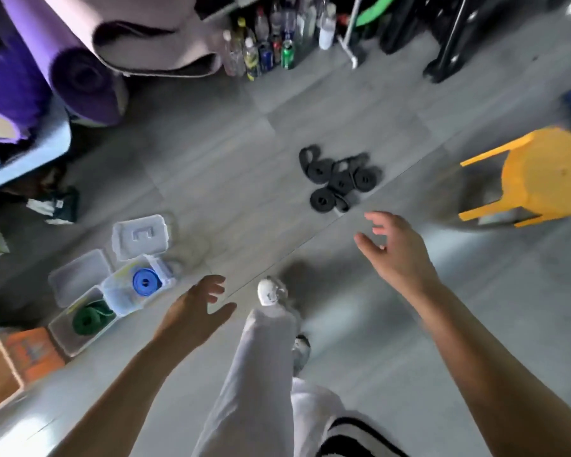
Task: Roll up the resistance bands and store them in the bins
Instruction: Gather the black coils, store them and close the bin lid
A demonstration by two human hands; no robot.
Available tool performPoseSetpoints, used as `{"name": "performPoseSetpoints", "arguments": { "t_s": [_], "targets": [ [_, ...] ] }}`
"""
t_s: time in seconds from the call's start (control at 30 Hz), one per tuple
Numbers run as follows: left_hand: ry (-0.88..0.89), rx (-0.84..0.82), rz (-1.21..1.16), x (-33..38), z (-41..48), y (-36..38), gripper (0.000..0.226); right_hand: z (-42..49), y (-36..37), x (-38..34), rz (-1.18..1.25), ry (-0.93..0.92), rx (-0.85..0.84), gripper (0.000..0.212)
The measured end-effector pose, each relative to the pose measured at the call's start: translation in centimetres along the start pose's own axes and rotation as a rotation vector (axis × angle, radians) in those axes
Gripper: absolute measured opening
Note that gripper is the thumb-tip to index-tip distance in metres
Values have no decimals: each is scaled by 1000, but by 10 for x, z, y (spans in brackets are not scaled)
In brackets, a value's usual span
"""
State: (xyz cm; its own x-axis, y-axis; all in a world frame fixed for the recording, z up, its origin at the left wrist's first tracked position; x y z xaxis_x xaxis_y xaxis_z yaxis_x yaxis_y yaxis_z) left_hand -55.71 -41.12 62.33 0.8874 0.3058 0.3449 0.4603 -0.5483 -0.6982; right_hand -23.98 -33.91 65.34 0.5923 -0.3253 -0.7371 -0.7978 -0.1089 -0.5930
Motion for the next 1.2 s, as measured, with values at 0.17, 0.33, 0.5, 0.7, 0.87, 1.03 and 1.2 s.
{"name": "performPoseSetpoints", "arguments": {
  "t_s": [0.17, 0.33, 0.5, 0.7, 0.87, 1.03, 1.2],
  "targets": [
    [-37, 65, -61, 69, 85, -11, 44, 70, -37, 38, -92, -20, -114, 44],
    [3, 111, -25, 162, 211, -42, 50, 146, -73, 86, -206, 79, -318, 47],
    [12, 195, -42, 247, 314, -69, 47, 260, -91, 124, -291, 82, -437, 45],
    [-174, 176, -150, 236, 404, 42, 51, 411, -29, 195, -434, 54, -624, 45],
    [-329, 103, -251, 202, 489, 169, 52, 518, 70, 263, -512, -49, -762, 47],
    [-389, 75, -283, 163, 572, 269, 55, 577, 176, 331, -595, -219, -835, 53],
    [-387, 19, -197, 136, 644, 338, 51, 624, 267, 359, -617, -454, -887, 57]
  ]
}}
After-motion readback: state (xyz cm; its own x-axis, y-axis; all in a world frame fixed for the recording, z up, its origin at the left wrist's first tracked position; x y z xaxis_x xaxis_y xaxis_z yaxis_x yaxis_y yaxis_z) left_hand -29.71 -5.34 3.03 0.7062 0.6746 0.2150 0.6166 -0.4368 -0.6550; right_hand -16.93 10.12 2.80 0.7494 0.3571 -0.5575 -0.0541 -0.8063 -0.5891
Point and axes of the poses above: each hand's wrist, its own z-axis towards the middle knuckle, its own y-axis out of the palm, x = y × z, the point moved 1 cm from there along z, towards the middle knuckle, and after that the axes turned 13 degrees about z, right-handed, at the moved point
